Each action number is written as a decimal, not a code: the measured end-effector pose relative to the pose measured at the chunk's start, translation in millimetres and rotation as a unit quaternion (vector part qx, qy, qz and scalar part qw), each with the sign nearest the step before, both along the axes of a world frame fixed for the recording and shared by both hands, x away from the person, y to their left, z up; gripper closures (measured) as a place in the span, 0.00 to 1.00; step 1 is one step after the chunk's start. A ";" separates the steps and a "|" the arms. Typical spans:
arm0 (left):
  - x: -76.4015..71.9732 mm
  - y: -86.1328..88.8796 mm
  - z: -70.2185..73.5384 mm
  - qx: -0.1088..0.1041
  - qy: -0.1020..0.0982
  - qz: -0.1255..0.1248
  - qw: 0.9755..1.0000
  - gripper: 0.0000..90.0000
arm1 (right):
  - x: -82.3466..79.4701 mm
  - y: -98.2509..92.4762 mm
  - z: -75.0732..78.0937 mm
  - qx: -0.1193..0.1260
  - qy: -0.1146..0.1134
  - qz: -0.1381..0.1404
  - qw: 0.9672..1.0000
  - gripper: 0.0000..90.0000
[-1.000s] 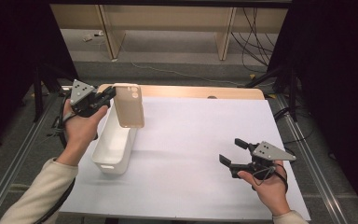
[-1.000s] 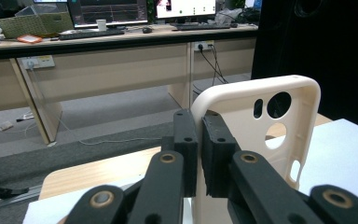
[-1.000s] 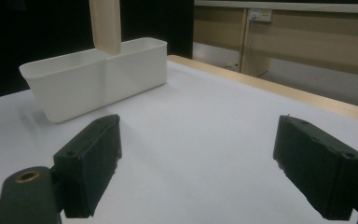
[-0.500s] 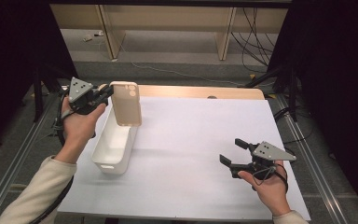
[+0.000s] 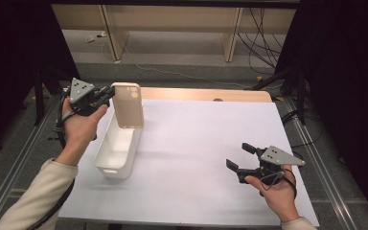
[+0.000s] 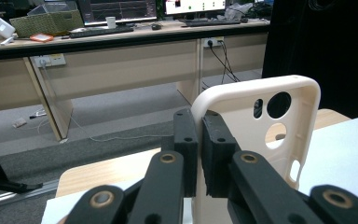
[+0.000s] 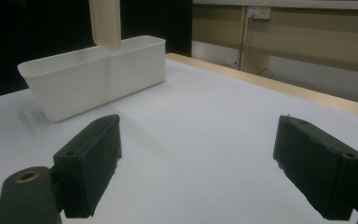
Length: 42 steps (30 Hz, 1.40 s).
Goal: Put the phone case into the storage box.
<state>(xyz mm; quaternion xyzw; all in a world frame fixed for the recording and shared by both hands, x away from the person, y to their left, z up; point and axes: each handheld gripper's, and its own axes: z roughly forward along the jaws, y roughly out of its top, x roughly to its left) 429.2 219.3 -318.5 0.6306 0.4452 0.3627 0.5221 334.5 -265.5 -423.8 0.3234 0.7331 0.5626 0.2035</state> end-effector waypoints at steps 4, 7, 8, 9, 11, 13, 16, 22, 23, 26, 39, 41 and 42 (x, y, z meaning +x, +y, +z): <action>1.2 1.0 0.1 0.001 0.002 0.001 1.000 0.95 | 0.6 0.0 -0.6 0.000 -0.004 0.001 1.000 0.18; 2.0 2.0 0.1 0.002 0.002 0.003 1.000 0.95 | 0.2 0.0 -0.2 0.003 0.000 0.001 1.000 0.18; 2.4 2.3 -0.1 0.003 0.002 0.003 1.000 0.95 | 0.1 0.0 -0.2 0.003 0.000 0.001 1.000 0.18; 2.8 2.6 -0.3 0.003 0.002 0.004 1.000 0.95 | 0.7 -0.2 -0.7 0.001 -0.004 0.001 1.000 0.18; 3.6 3.3 -0.6 0.003 0.003 0.006 1.000 0.95 | 0.5 -0.2 -0.4 0.002 -0.003 0.000 1.000 0.18; 4.5 4.1 -0.7 0.004 0.002 0.006 1.000 0.95 | 0.3 -0.1 -0.2 0.003 -0.001 0.000 1.000 0.18; 5.5 4.4 -1.0 0.004 0.003 0.008 1.000 0.95 | 0.8 -0.2 -0.7 0.001 -0.003 0.000 1.000 0.18; 8.1 5.2 -0.2 0.006 0.003 0.009 1.000 0.95 | 1.1 0.6 -1.3 0.005 -0.003 0.005 1.000 0.18; 8.5 5.3 -0.2 0.007 0.003 0.010 1.000 0.95 | 1.0 0.8 -1.3 0.005 -0.003 0.003 1.000 0.18; 10.3 6.4 -0.3 0.008 0.003 0.010 1.000 0.95 | 1.2 1.4 -1.4 0.008 -0.003 0.002 1.000 0.18; 16.3 8.9 -0.7 0.011 0.004 0.013 1.000 0.95 | 1.3 1.5 -1.9 0.008 -0.003 0.002 1.000 0.18; 17.0 9.5 -0.8 0.012 0.004 0.015 1.000 0.95 | 1.3 1.5 -1.9 0.009 -0.003 0.002 1.000 0.18; 17.5 9.8 -1.0 0.011 0.004 0.015 1.000 0.95 | 1.3 1.5 -2.0 0.008 -0.003 0.002 1.000 0.18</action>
